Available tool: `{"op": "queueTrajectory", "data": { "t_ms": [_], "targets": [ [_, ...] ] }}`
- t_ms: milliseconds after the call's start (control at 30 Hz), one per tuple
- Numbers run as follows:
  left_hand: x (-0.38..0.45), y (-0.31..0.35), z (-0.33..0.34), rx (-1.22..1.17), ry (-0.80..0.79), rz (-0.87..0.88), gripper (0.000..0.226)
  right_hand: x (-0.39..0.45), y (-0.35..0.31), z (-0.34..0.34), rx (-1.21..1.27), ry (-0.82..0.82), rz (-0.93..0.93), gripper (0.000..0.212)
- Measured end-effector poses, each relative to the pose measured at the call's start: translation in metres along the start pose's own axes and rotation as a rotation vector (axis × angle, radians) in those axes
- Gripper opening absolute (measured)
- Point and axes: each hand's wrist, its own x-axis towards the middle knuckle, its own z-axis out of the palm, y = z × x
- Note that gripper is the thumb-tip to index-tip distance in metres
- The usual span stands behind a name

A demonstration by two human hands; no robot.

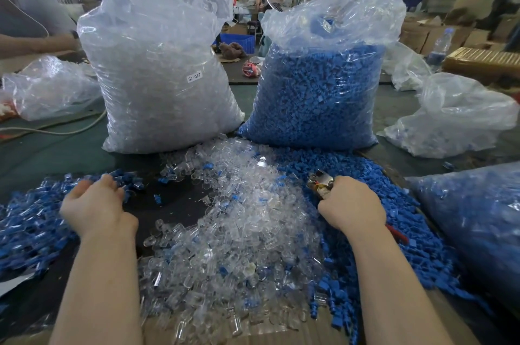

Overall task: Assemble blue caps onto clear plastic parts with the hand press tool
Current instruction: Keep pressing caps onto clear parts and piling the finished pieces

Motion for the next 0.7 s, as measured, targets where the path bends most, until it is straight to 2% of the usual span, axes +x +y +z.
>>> {"op": "queueTrajectory", "data": {
  "t_ms": [33, 67, 133, 200, 233, 367, 500, 700],
  "targets": [
    [0.0, -0.003, 0.002, 0.044, 0.024, 0.008, 0.035, 0.0, -0.001, 0.0, 0.003, 0.011, -0.006, 0.019],
    [-0.005, -0.001, 0.005, 0.12, -0.033, 0.008, 0.033, 0.0, -0.001, 0.0, 0.012, 0.022, -0.015, 0.019],
    [-0.02, -0.003, 0.016, 0.433, -0.281, 0.081, 0.025, 0.0, -0.004, 0.0, 0.031, 0.028, -0.042, 0.018],
    [-0.031, -0.005, 0.021, 0.707, -0.546, 0.119, 0.03, -0.001, -0.007, 0.0, 0.029, 0.015, -0.061, 0.016],
    [-0.034, -0.009, 0.023, 0.829, -0.626, 0.137, 0.031, -0.001, -0.008, 0.0, 0.024, 0.013, -0.062, 0.016],
    [-0.043, -0.02, 0.032, 1.247, -0.749, 0.226, 0.033, -0.003, -0.008, 0.002, 0.001, 0.018, -0.045, 0.017],
    [-0.046, -0.022, 0.034, 1.281, -0.729, 0.318, 0.02, -0.003, -0.008, 0.002, 0.003, 0.021, -0.026, 0.017],
    [-0.047, -0.022, 0.032, 1.201, -0.726, 0.31, 0.011, -0.002, -0.005, 0.004, 0.015, 0.049, 0.044, 0.019]
  ]
}}
